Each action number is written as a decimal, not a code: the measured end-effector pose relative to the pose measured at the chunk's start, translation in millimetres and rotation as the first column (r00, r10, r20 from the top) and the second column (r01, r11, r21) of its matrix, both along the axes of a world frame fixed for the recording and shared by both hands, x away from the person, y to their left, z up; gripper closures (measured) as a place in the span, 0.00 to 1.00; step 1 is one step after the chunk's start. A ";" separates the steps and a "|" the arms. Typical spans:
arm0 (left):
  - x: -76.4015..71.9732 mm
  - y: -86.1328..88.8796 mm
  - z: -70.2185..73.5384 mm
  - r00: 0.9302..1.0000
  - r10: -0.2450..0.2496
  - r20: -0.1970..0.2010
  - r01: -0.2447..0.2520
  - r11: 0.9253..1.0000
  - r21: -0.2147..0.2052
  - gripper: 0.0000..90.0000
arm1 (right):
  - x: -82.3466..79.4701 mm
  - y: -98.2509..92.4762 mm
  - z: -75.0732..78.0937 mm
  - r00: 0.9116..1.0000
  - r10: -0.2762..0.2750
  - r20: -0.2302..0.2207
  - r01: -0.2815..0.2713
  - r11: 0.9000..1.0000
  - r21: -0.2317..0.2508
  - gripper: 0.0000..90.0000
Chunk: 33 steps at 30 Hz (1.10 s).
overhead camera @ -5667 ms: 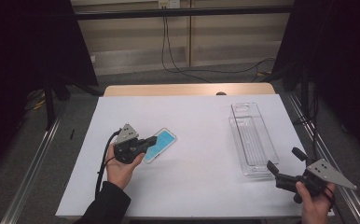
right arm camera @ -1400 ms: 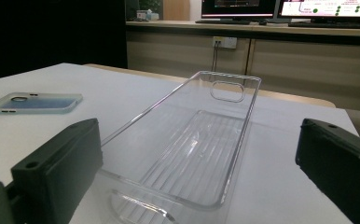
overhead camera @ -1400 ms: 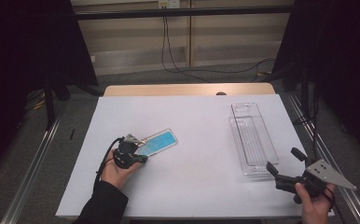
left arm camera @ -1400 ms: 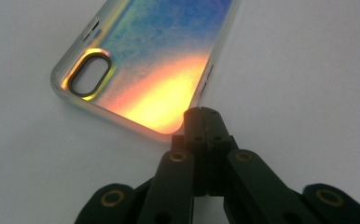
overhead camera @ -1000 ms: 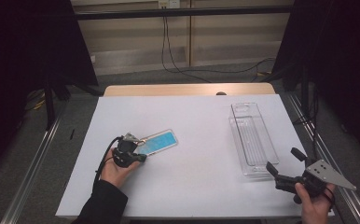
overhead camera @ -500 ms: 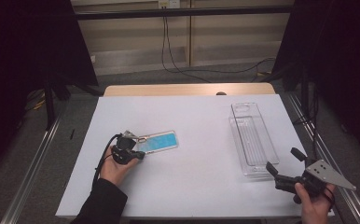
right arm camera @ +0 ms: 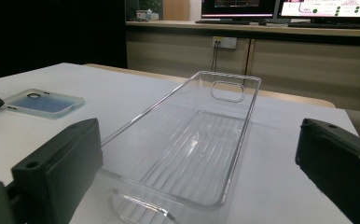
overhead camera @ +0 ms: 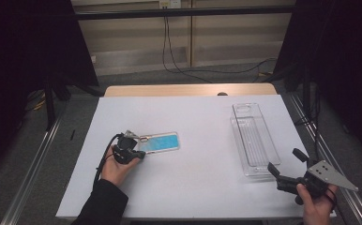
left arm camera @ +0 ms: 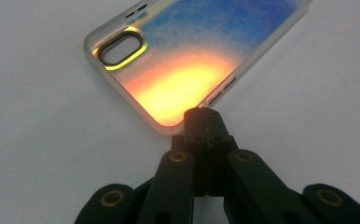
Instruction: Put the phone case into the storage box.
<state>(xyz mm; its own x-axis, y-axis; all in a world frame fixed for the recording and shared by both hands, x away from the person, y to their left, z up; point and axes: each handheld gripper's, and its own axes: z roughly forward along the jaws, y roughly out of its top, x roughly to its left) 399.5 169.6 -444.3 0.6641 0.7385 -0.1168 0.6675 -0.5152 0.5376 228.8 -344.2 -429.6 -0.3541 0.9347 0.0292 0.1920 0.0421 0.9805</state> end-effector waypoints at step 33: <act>23.7 -4.0 -1.9 1.000 0.026 -0.002 -0.026 1.000 0.001 1.00 | 0.9 0.6 -0.3 1.000 -0.002 -0.001 0.002 1.000 -0.006 0.00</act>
<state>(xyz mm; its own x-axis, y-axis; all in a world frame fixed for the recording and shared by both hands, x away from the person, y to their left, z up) 423.2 165.6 -446.2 0.6442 0.7558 -0.1174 0.6817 -0.4978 0.5362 229.7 -343.6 -429.9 -0.3526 0.9355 0.0240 0.1930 0.0476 0.9800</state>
